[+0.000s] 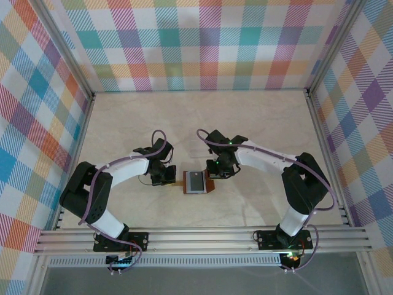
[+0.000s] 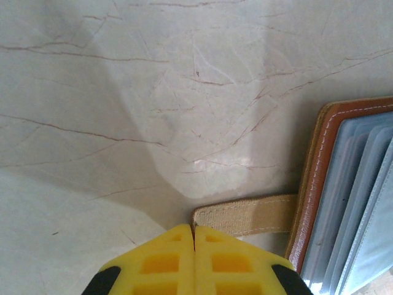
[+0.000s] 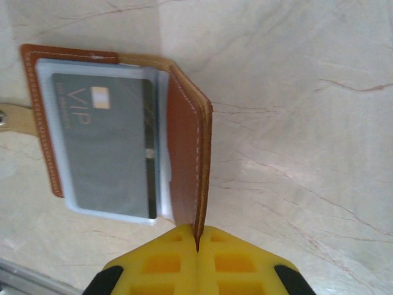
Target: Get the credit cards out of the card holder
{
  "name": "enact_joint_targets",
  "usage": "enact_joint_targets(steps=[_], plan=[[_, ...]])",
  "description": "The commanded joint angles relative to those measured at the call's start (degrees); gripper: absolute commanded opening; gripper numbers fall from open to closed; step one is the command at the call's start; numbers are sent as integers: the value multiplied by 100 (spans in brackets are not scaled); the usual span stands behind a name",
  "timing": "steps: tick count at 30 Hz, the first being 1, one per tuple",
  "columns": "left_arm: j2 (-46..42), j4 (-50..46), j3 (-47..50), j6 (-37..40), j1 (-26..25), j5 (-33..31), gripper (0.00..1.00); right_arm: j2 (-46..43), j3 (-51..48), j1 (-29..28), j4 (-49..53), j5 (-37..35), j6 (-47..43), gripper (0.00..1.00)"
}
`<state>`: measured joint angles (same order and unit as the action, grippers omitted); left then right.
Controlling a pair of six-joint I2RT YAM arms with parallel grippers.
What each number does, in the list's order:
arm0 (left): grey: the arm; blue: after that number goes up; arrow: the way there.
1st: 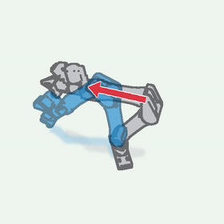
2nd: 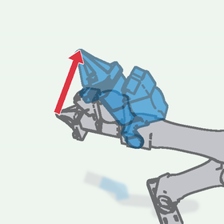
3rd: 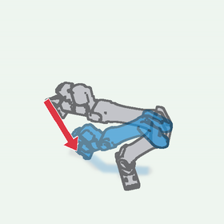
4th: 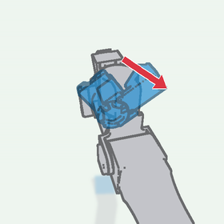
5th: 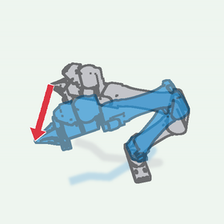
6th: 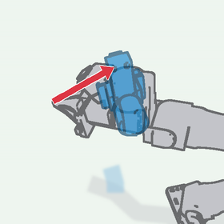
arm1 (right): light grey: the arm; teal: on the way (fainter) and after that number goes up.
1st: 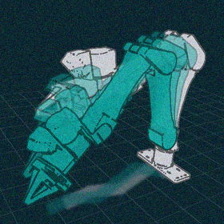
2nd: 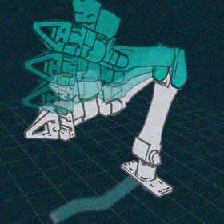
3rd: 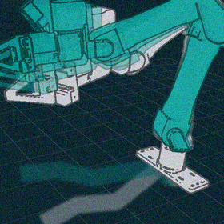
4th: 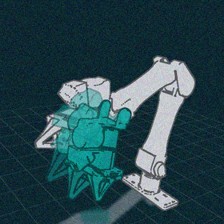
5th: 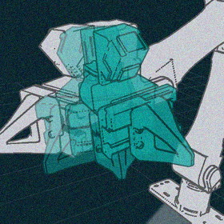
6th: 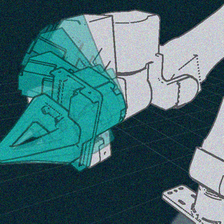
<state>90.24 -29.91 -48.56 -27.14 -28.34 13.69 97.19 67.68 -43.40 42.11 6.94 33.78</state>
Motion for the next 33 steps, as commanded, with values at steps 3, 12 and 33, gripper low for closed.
enact_joint_targets(steps=[3, 12, 33], plan=[[-54, -73, 4, 173, 42, 156, 2, -193, -152, 22, -423, 596, 55, 0], [240, -97, -149, 395, -219, -13, 3, -300, -238, 15, -499, 740, 209, 0], [-1587, -864, -500, -175, -576, -329, 27, -680, -405, -2, -368, 596, 137, 2]])
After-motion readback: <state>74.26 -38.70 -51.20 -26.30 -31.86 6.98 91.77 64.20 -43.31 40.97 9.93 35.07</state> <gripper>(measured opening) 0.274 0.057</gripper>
